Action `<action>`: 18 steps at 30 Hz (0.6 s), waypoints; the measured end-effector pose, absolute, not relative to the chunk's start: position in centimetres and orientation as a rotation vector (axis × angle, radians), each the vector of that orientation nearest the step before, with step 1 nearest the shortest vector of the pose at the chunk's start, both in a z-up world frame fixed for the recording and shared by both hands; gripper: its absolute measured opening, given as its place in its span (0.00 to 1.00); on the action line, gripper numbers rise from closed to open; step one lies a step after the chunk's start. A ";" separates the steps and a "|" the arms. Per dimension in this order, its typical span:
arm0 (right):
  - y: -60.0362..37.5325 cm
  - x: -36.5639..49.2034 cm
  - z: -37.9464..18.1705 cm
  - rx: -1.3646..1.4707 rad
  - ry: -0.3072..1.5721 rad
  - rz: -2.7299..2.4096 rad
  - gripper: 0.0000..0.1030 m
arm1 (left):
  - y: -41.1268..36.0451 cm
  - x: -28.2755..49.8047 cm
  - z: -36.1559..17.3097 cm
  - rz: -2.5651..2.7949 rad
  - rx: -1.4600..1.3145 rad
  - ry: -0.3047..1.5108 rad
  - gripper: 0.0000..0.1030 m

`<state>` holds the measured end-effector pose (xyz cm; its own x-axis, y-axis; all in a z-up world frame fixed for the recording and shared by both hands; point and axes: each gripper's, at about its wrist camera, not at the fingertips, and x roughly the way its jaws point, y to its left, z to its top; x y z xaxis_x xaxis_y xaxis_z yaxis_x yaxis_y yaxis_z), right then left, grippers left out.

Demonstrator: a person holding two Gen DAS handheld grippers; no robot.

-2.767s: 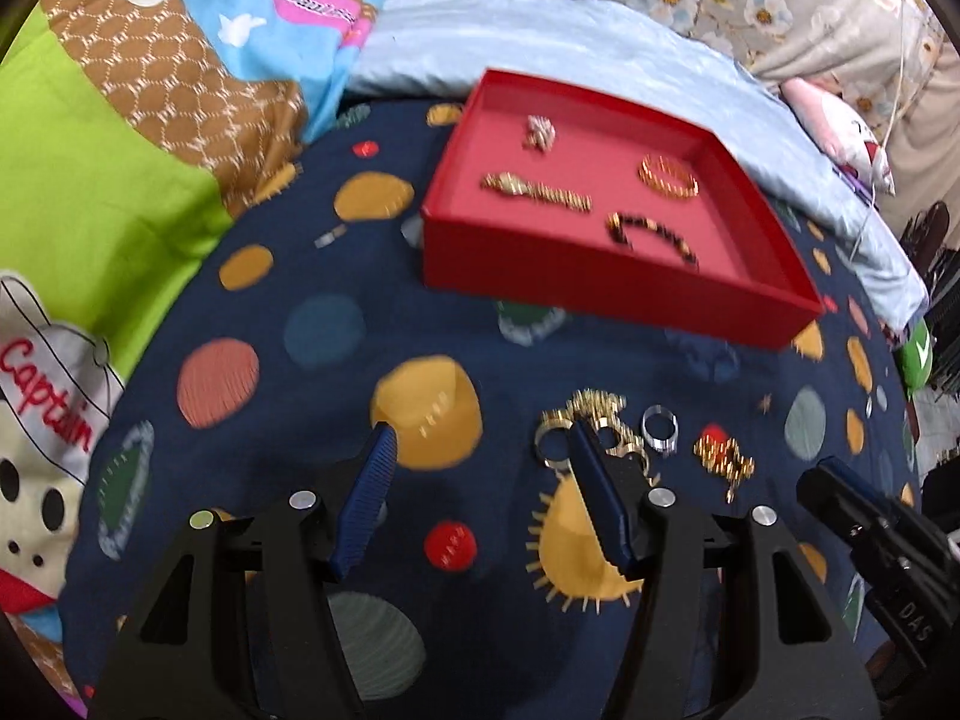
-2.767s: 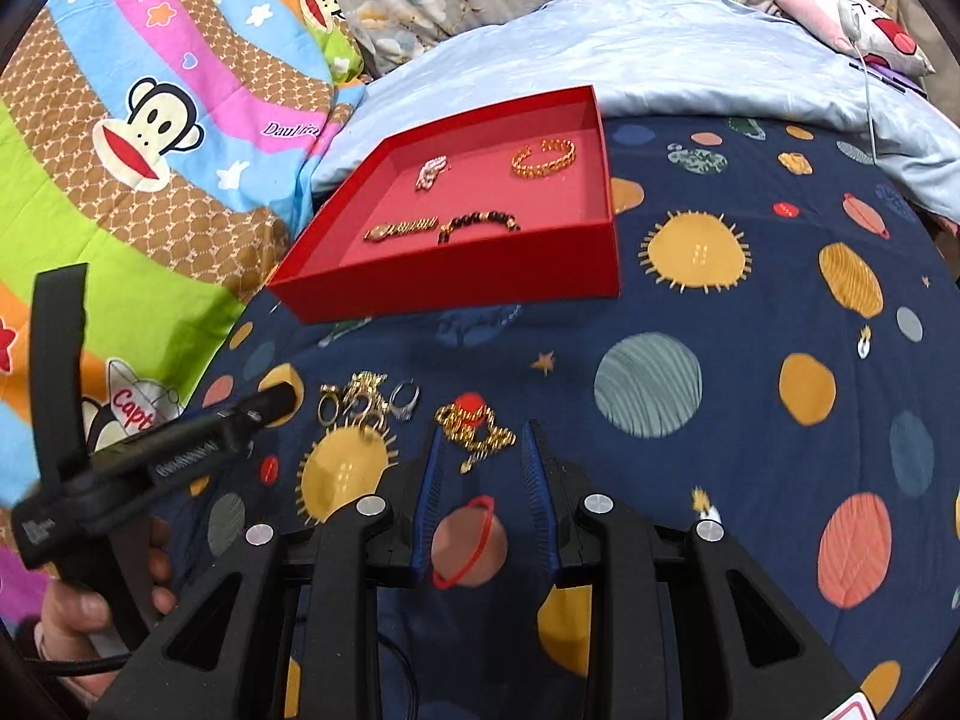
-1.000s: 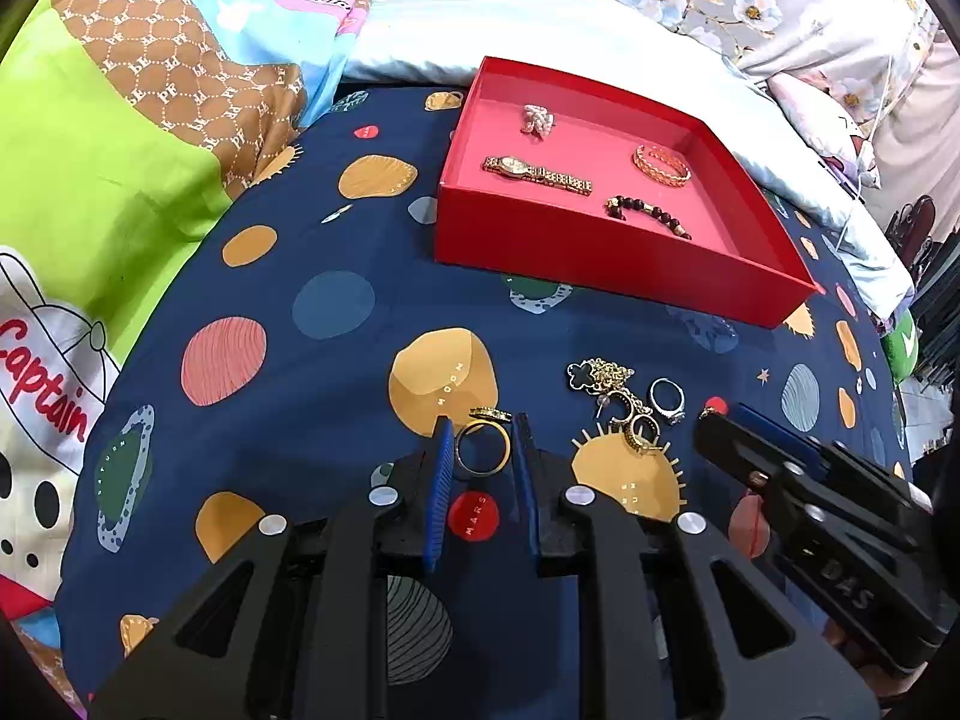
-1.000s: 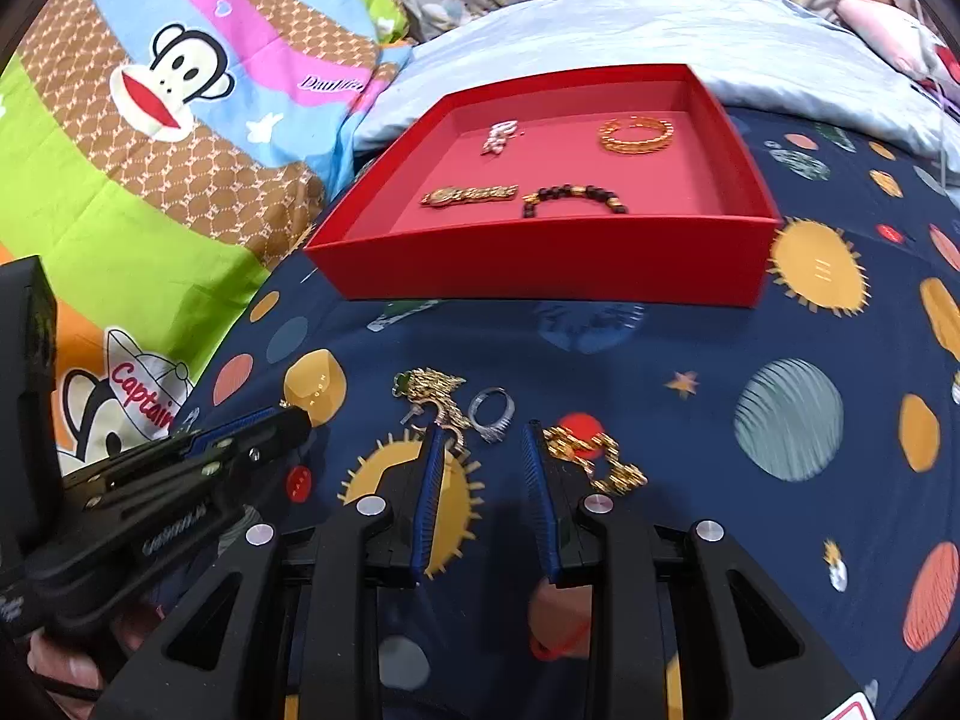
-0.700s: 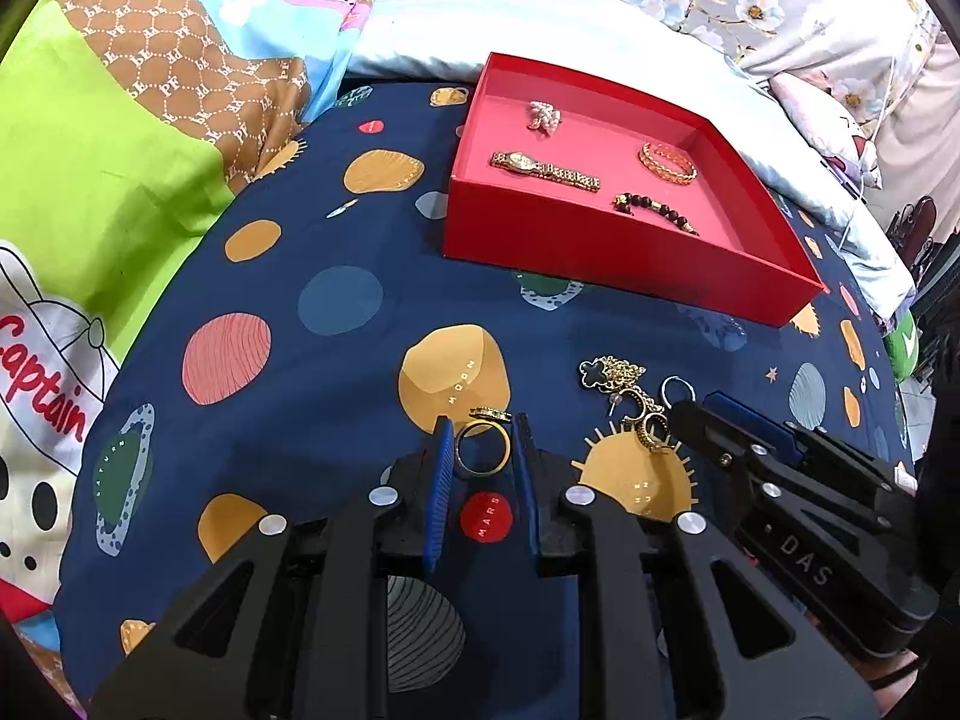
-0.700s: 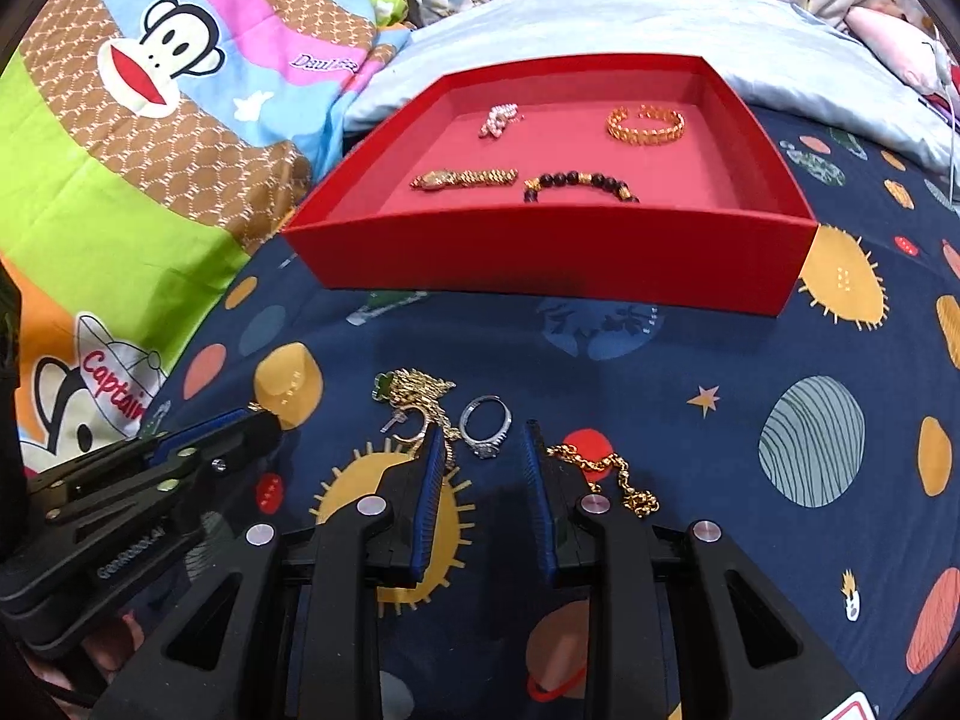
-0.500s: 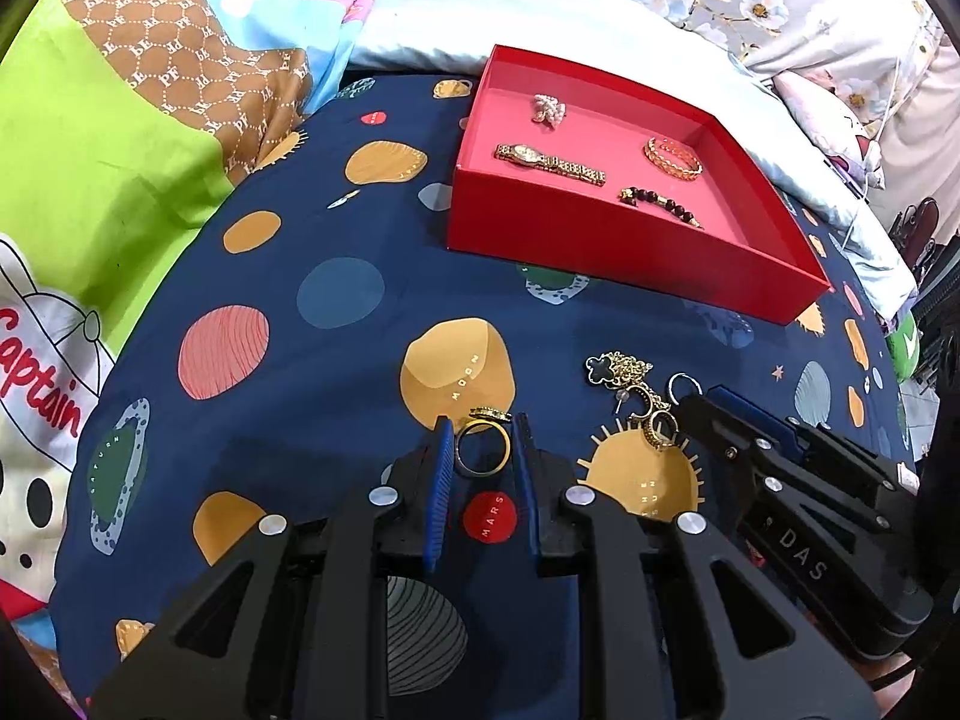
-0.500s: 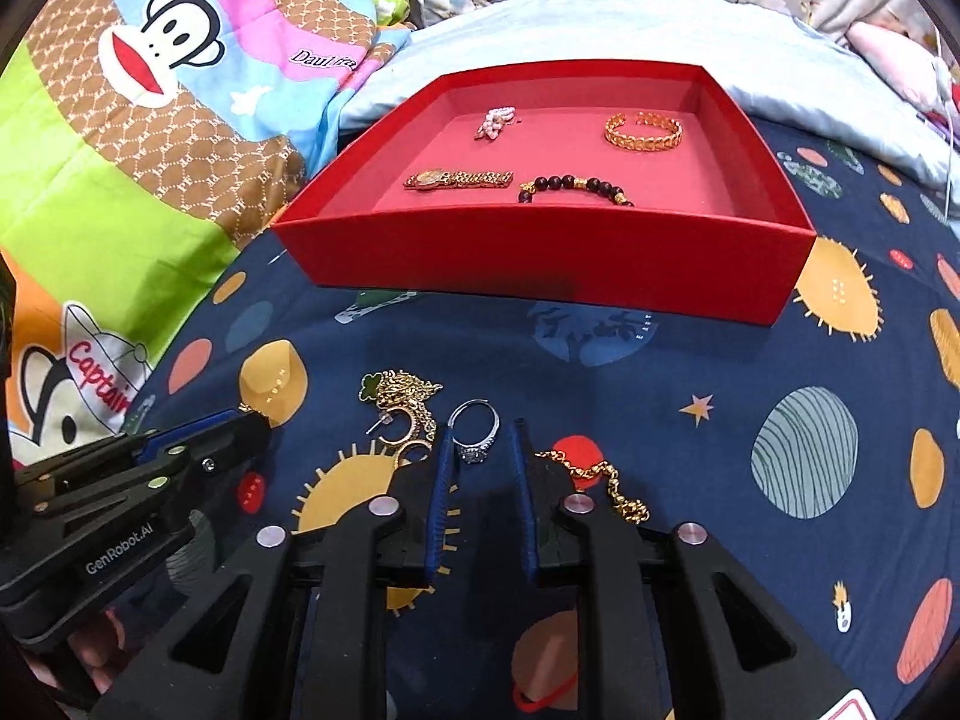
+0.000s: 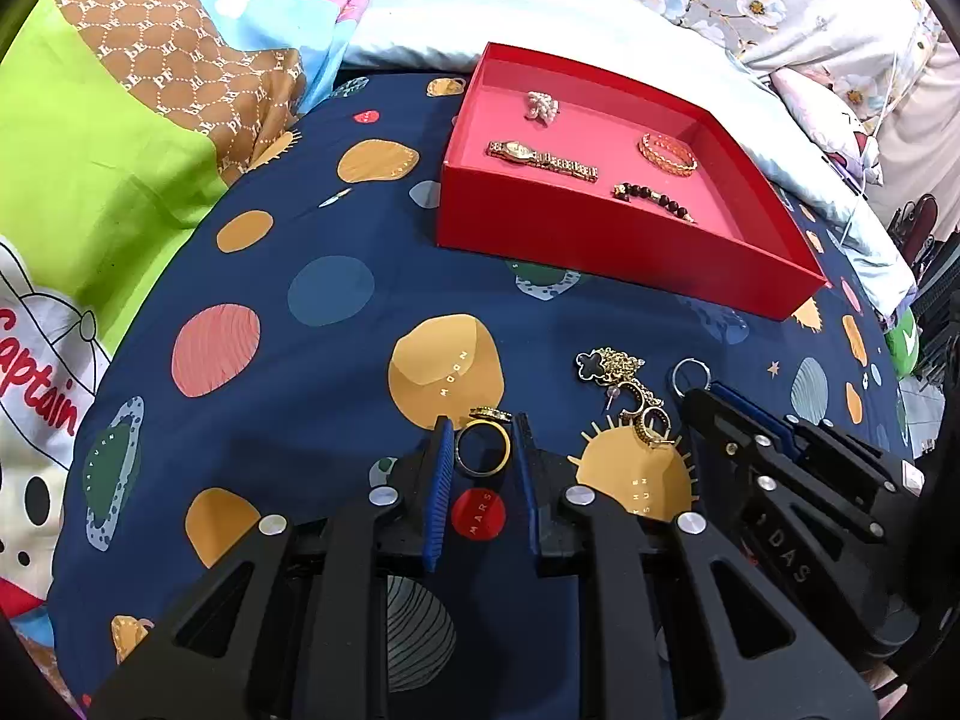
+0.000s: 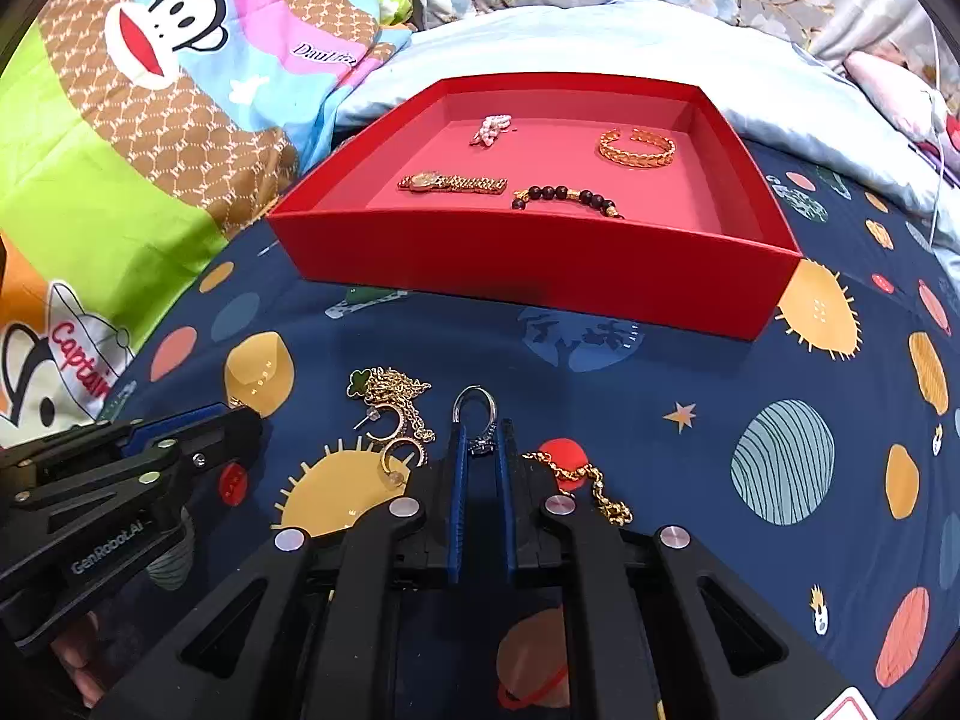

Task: Organize jewelry
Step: 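Grasp a gold ring with the left tool while the right tool grasps another gold ring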

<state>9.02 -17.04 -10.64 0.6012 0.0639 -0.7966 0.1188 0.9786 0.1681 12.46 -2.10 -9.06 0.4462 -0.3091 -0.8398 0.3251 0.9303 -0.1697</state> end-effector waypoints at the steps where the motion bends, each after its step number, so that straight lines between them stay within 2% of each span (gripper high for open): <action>1: -17.1 8.9 -10.5 0.220 0.925 -0.032 0.08 | -2.1 12.4 -9.0 -0.392 0.017 1.035 0.18; 18: -19.0 5.3 -7.1 0.275 0.853 -0.055 0.08 | -3.1 10.6 -6.4 -0.416 0.037 0.987 0.18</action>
